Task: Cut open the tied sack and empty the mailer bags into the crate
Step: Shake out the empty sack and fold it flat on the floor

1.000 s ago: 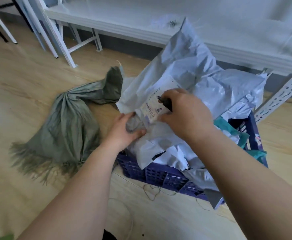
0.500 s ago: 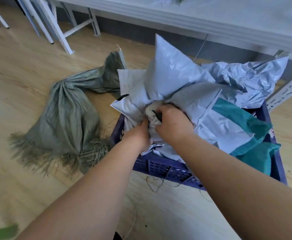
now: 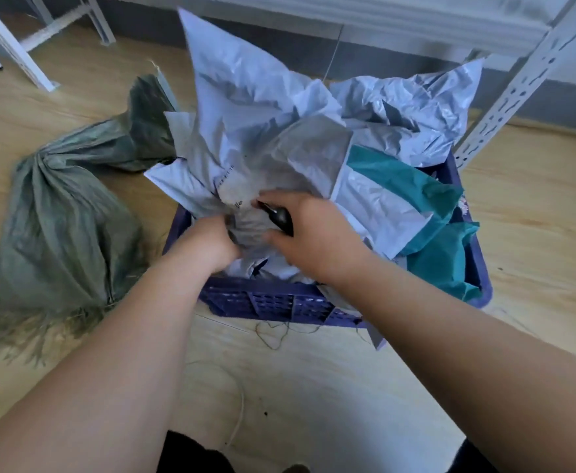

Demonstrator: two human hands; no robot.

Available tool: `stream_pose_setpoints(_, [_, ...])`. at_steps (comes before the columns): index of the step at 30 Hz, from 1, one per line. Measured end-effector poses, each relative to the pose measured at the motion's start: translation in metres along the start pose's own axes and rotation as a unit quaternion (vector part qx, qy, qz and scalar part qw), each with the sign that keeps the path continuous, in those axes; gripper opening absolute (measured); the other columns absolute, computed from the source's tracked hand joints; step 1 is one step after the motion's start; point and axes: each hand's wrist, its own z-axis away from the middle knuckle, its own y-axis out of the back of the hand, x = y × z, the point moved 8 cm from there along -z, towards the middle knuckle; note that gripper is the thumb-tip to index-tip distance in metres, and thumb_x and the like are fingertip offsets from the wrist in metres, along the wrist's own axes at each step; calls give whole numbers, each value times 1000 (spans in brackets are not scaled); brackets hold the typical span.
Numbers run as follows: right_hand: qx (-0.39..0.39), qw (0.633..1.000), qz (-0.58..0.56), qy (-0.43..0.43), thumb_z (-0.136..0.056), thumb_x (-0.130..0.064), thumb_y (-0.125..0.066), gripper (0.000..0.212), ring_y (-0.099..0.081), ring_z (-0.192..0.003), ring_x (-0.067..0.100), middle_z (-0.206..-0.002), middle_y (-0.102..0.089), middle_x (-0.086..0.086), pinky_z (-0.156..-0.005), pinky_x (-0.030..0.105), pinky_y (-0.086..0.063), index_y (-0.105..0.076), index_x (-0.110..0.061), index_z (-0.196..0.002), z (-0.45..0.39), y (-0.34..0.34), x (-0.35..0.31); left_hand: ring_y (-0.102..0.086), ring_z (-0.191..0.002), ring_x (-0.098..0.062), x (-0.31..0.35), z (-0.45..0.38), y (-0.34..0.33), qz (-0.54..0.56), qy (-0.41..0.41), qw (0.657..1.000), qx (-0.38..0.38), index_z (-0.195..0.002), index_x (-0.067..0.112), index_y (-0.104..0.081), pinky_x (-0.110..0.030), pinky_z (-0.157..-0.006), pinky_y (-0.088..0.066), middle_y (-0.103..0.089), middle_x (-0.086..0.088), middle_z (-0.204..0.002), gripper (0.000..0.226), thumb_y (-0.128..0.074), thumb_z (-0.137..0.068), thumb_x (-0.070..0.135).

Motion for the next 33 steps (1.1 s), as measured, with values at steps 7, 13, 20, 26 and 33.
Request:
stream_pose_setpoints(7, [147, 954, -228, -129, -84, -17, -67, 15, -55, -56, 2, -74, -66, -17, -67, 30, -53, -70, -23, -98, 42, 66, 56, -32, -135, -26, 94, 104, 41, 184, -162, 903, 354, -141, 19, -28, -35, -101, -39, -25, -9, -145, 69, -66, -83, 22])
stream_pose_setpoints(13, [308, 852, -349, -240, -85, -22, -64, 13, -56, -43, 12, -64, -59, -6, -50, 25, -50, -68, -20, -97, 66, 97, 118, -7, -145, -25, 148, 94, 1, 41, -221, 938, 264, -150, 29, -20, -52, -114, -24, -6, -3, -158, 81, -57, -83, 56])
stream_pose_setpoints(20, [208, 829, -426, -296, -90, -15, -61, 23, -53, -41, 9, -66, -59, 1, -52, 25, -48, -66, -13, -113, 64, 78, 136, 4, -147, -24, 146, 71, -15, -2, -187, 962, 198, -149, 37, -18, -58, -114, -14, 1, 8, -159, 84, -58, -80, 62])
stream_pose_setpoints(26, [287, 880, -338, -171, -87, -18, -60, 15, -61, -57, 10, -74, -64, -9, -67, 36, -56, -68, -20, -99, 48, 129, 81, -42, -127, -16, 125, 105, 25, 138, -229, 893, 362, -126, 22, -55, -42, -107, -36, -49, 3, -133, 42, -58, -88, 39])
stream_pose_setpoints(33, [111, 954, -273, -48, -86, -16, -60, 10, -63, -76, 25, -84, -67, -1, -79, 47, -54, -65, -16, -95, -14, 69, -30, -56, -103, -4, 9, 97, 106, 274, -59, 831, 480, -111, 25, -59, -15, -89, -42, -58, 5, -115, 22, -53, -90, 23])
